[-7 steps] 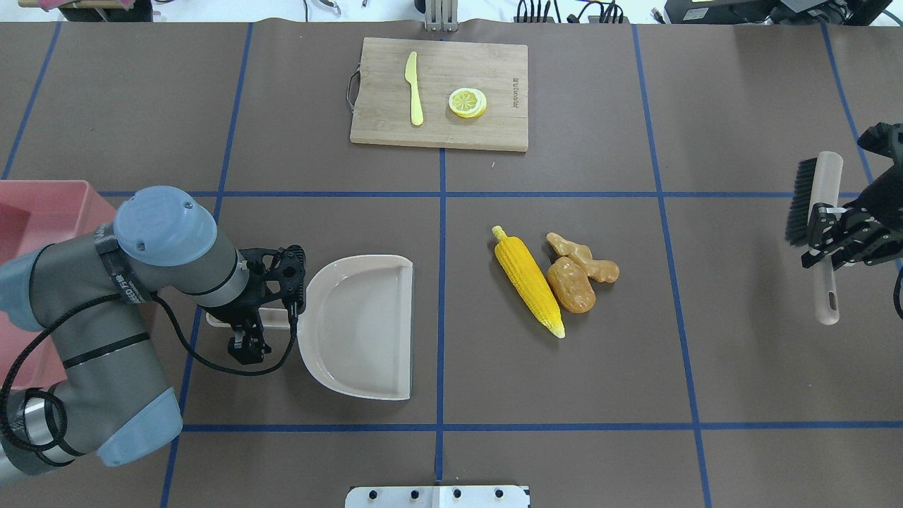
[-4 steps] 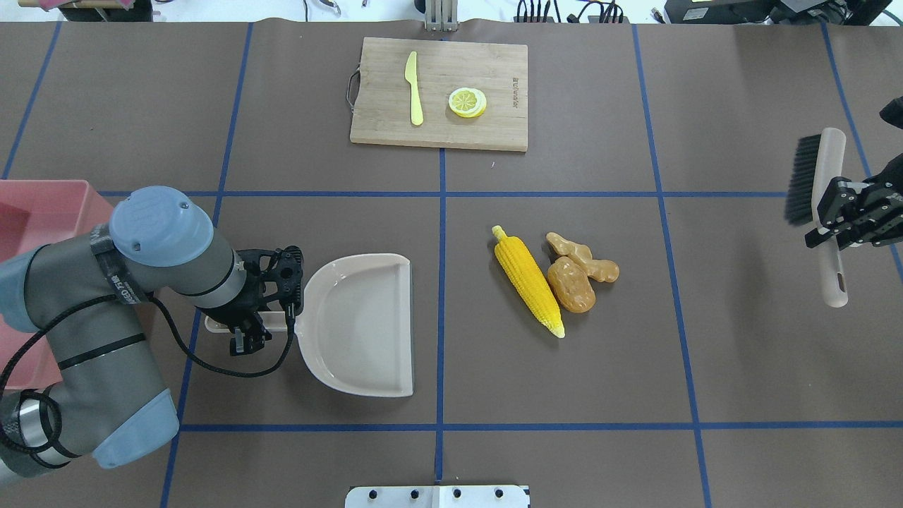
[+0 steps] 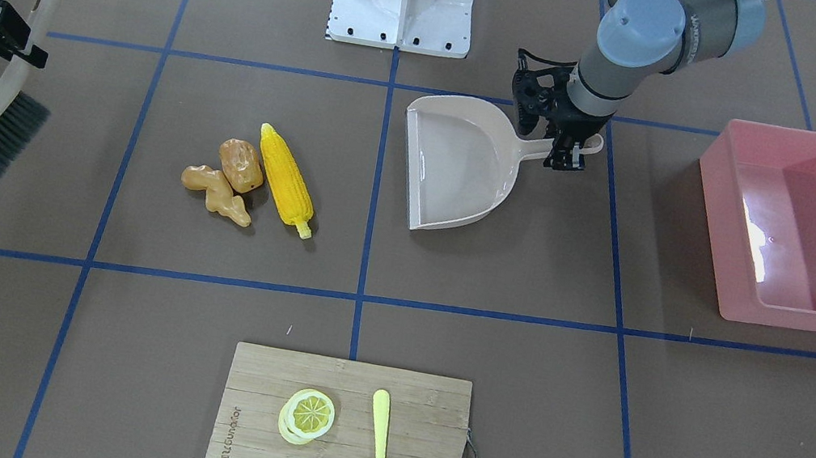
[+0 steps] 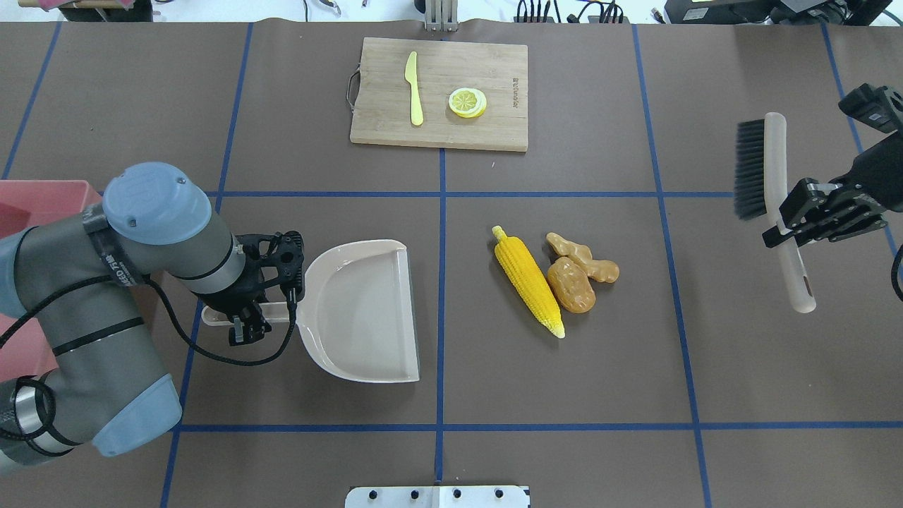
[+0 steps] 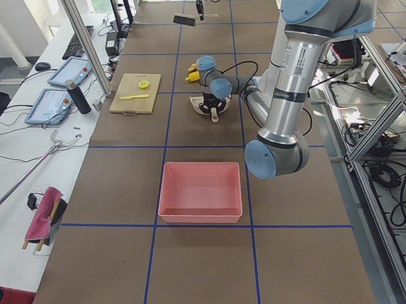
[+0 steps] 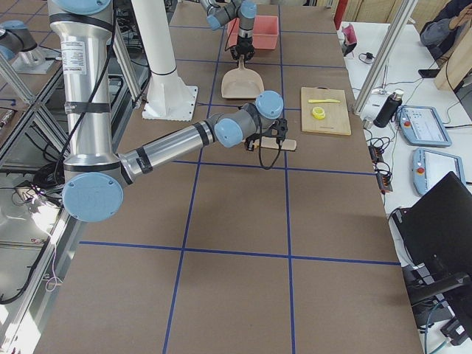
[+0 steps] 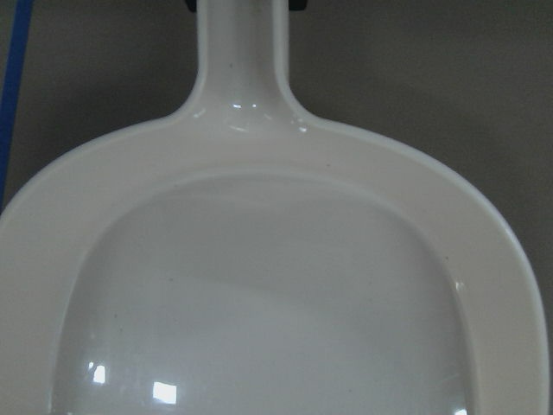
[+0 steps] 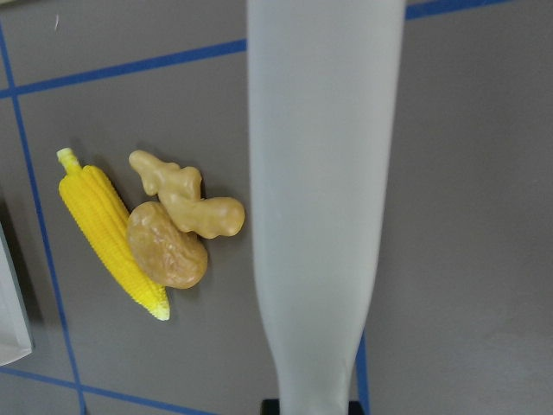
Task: Sweep and dump trash into bin
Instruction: 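Slide the dustpan toward the food with the left gripper while the right lifts the brush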
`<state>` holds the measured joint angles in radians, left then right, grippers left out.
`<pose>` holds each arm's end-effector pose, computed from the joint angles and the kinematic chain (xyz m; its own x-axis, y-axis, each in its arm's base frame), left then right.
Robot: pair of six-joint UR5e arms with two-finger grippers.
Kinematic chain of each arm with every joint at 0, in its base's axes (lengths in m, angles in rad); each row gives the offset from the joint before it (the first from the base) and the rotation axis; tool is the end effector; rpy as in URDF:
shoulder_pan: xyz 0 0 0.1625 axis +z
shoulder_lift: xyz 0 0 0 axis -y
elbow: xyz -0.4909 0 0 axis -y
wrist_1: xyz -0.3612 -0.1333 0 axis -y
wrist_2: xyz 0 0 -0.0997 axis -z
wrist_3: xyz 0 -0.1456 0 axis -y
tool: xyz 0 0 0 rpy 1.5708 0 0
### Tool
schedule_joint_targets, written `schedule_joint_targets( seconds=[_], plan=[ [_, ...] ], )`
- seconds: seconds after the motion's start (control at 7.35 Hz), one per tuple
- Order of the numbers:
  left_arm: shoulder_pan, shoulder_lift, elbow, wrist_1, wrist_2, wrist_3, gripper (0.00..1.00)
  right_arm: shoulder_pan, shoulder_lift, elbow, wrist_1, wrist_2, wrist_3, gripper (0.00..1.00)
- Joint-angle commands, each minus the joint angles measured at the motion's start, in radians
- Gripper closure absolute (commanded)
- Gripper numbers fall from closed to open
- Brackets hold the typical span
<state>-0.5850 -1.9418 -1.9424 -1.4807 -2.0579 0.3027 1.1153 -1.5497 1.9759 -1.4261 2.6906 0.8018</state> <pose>0.4654 -0.3864 0.4175 0.0421 0.9838 -0.1740 -0.7071 0.1524 0.6904 -0.1992 -0.4118 0.5035 0.3894 0.1059 0.9150 0.1299 0.9771 -0.1684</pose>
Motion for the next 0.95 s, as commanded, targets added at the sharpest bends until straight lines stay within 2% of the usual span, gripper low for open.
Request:
schedule_joint_targets(
  seconds=[0.0,0.14,0.27,0.41,0.68,0.82],
  plan=[
    [-0.007,-0.129,0.02,0.121,0.008,-0.005,1.0,-0.162,0.0,-0.017,0.214,0.012,0.202,1.0],
    [-0.012,-0.188,0.076,0.134,0.01,-0.005,1.0,-0.213,0.0,-0.084,0.34,0.014,0.195,1.0],
    [-0.012,-0.251,0.154,0.135,0.01,-0.004,1.0,-0.247,-0.001,-0.176,0.521,-0.012,0.206,1.0],
    [-0.009,-0.291,0.208,0.135,0.01,-0.004,1.0,-0.25,0.002,-0.269,0.65,-0.021,0.208,1.0],
    [-0.006,-0.36,0.284,0.171,0.007,-0.004,1.0,-0.253,0.005,-0.406,0.847,-0.012,0.195,1.0],
    [-0.006,-0.365,0.29,0.172,0.008,-0.004,1.0,-0.258,0.007,-0.442,0.893,0.0,0.195,1.0]
  ],
)
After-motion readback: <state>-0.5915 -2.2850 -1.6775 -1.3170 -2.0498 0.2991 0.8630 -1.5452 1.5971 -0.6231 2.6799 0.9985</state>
